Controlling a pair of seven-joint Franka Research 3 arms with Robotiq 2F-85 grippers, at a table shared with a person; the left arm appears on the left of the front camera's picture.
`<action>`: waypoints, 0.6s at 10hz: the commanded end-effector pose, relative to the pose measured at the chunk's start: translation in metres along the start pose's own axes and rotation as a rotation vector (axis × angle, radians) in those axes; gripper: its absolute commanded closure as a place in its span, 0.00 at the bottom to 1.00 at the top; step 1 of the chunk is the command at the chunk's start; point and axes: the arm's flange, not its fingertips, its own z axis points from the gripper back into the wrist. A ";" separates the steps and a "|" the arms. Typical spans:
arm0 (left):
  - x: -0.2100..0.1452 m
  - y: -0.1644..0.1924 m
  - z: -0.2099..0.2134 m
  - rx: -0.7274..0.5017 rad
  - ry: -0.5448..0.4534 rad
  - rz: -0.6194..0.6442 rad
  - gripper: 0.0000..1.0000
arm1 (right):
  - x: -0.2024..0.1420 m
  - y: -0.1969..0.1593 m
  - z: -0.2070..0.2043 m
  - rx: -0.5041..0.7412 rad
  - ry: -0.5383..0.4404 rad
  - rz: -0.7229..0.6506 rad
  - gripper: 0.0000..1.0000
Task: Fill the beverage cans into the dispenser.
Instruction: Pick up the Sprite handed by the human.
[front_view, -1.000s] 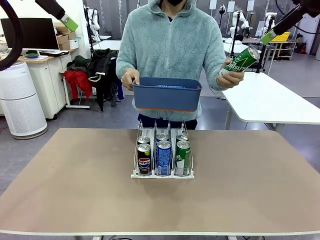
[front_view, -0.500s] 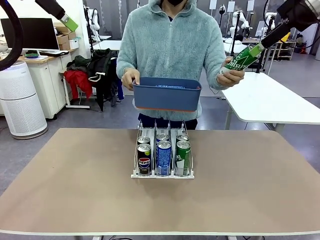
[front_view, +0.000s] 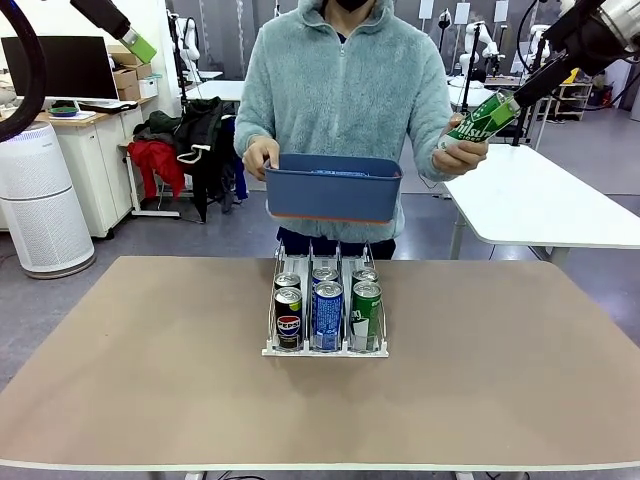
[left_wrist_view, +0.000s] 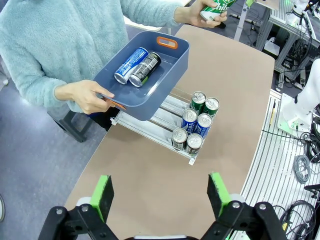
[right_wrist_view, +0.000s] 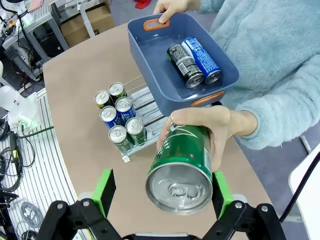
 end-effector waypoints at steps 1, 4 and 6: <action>0.000 -0.001 0.001 -0.001 0.000 0.002 0.00 | -0.003 -0.005 -0.015 0.003 -0.035 0.016 0.00; 0.000 -0.001 0.001 -0.001 0.000 0.002 0.00 | -0.002 -0.009 -0.024 -0.033 -0.034 0.000 0.00; 0.000 -0.001 0.001 -0.001 0.000 0.002 0.00 | 0.000 -0.009 -0.017 -0.011 0.002 -0.009 0.00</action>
